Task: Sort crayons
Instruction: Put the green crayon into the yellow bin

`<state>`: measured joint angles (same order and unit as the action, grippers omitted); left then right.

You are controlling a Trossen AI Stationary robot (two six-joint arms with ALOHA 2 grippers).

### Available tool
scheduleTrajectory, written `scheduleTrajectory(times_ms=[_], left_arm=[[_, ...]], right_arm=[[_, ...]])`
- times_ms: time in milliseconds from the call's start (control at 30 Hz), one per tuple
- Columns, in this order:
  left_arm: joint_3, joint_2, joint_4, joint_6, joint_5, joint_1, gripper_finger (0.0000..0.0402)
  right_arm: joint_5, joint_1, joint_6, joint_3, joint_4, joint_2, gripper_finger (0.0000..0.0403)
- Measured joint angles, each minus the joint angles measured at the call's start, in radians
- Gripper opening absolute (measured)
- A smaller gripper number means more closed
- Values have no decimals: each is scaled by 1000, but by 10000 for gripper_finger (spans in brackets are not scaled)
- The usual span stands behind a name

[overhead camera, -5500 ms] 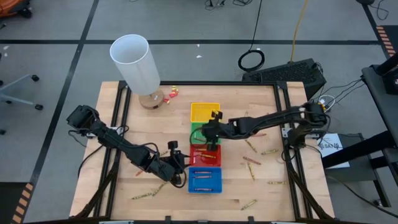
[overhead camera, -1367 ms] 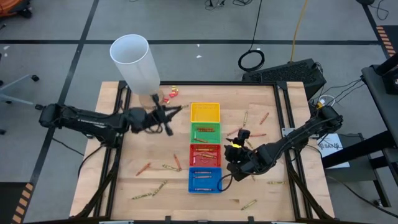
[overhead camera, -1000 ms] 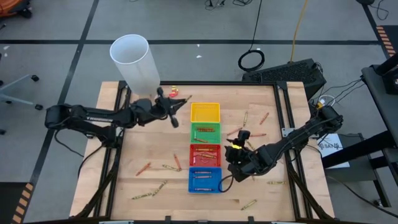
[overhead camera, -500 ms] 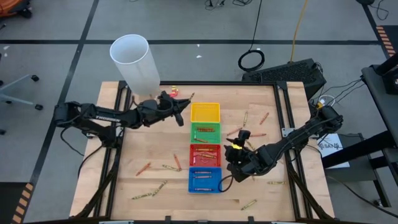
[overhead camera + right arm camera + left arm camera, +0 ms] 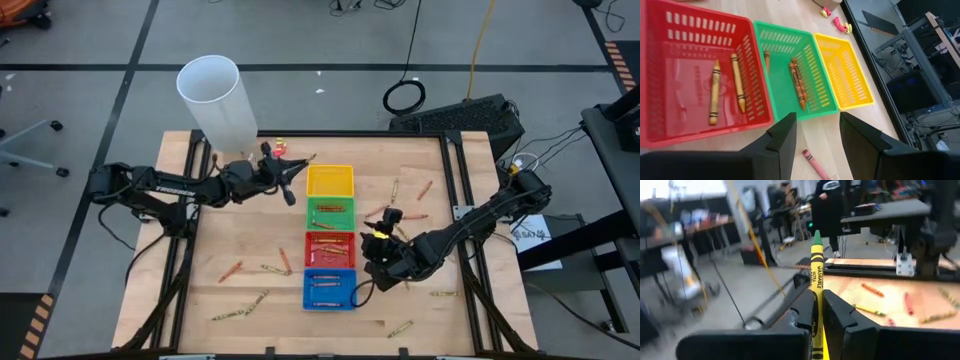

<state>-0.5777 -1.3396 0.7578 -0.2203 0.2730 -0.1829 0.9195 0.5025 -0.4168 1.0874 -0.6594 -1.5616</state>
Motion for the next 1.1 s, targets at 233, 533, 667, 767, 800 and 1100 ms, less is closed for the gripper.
scheduleTrajectory(times_ms=[233, 533, 667, 767, 800, 1100], left_arm=[[0, 0, -5, -362, -38, 0, 19], [0, 0, -83, -312, -39, 1, 19], [1, 0, -152, -204, -39, 2, 19], [1, 0, -135, -130, -38, 2, 19], [-1, 0, -131, -116, -37, 2, 19], [-135, 1, -344, -49, -7, -1, 19]], right_arm=[[2, -10, -7, -20, 26, 0, 134], [-5, -8, -27, -38, 60, 0, 134], [-5, -5, -32, -38, 58, 0, 134], [-5, -5, -25, -38, 58, 0, 134], [-5, -5, -19, -38, 58, 0, 134], [-5, -5, -6, -38, 57, 0, 134]])
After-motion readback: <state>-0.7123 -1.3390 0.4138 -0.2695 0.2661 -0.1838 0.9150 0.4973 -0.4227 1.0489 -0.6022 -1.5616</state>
